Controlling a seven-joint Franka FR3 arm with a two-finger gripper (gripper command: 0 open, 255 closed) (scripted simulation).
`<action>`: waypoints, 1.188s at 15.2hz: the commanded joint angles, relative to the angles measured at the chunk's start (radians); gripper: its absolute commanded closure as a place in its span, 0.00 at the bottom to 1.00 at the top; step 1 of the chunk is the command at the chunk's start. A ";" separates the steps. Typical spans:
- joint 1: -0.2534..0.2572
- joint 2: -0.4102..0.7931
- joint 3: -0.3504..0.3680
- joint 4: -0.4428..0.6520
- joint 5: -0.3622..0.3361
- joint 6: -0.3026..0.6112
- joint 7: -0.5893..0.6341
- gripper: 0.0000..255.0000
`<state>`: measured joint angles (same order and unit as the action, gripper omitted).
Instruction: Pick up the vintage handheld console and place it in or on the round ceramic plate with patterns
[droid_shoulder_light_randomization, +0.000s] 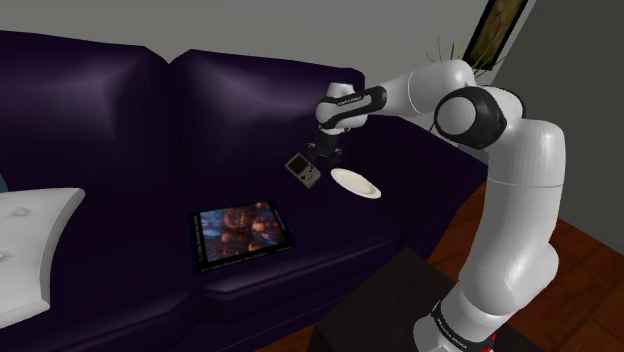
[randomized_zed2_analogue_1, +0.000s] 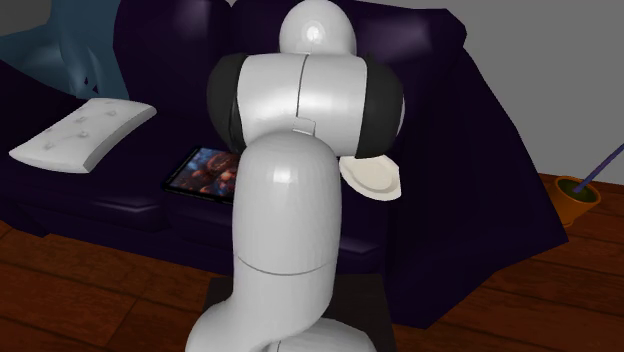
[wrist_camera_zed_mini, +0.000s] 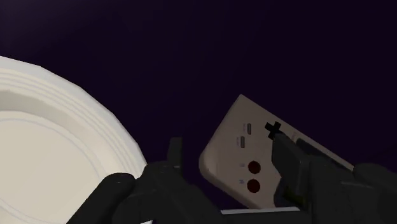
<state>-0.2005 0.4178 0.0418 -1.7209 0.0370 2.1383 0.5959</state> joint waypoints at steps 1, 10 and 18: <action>-0.168 -0.017 0.096 -0.069 0.191 0.113 -0.505 0.00; -0.540 0.378 0.376 0.322 0.462 -0.191 -1.533 0.00; -0.524 0.389 0.380 0.303 0.466 -0.154 -1.537 0.00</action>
<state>-0.7251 0.8068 0.4214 -1.4181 0.5034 1.9836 -0.9407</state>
